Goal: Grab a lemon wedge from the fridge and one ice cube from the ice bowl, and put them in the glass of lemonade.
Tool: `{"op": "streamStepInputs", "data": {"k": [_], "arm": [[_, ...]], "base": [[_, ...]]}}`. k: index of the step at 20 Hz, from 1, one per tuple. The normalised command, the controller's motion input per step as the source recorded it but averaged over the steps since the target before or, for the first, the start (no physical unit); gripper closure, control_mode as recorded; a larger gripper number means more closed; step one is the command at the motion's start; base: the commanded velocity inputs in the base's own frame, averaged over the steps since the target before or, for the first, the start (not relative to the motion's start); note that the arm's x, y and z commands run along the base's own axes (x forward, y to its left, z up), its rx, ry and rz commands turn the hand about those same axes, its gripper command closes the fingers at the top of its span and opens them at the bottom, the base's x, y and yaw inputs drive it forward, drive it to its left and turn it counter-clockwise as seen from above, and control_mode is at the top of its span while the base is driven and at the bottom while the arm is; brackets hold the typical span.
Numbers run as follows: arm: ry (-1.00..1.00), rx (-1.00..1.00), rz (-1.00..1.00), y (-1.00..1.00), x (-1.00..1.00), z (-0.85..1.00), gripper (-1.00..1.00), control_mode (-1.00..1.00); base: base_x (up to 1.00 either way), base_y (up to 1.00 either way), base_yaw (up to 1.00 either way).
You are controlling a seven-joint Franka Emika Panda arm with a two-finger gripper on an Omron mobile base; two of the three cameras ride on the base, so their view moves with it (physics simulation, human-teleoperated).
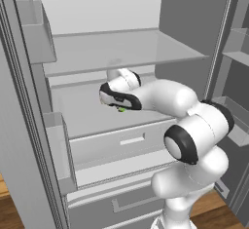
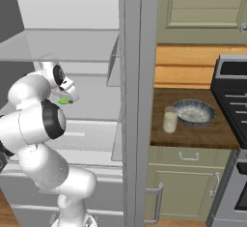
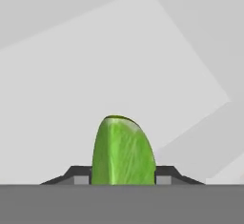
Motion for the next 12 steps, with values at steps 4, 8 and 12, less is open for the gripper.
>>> {"op": "streamStepInputs", "data": {"k": [4, 8, 12], "arm": [[-0.14, 0.00, 0.00, -0.08, -0.58, -0.08, 1.00, -1.00], [-0.12, 0.05, 0.00, -0.32, -0.64, 0.60, 1.00, -1.00], [-0.05, 0.08, 0.03, -0.47, -0.99, 1.00, 1.00, -1.00]], "base": [[0.00, 0.00, 0.00], [0.00, 0.00, 0.00], [0.00, 0.00, 0.00]]}}
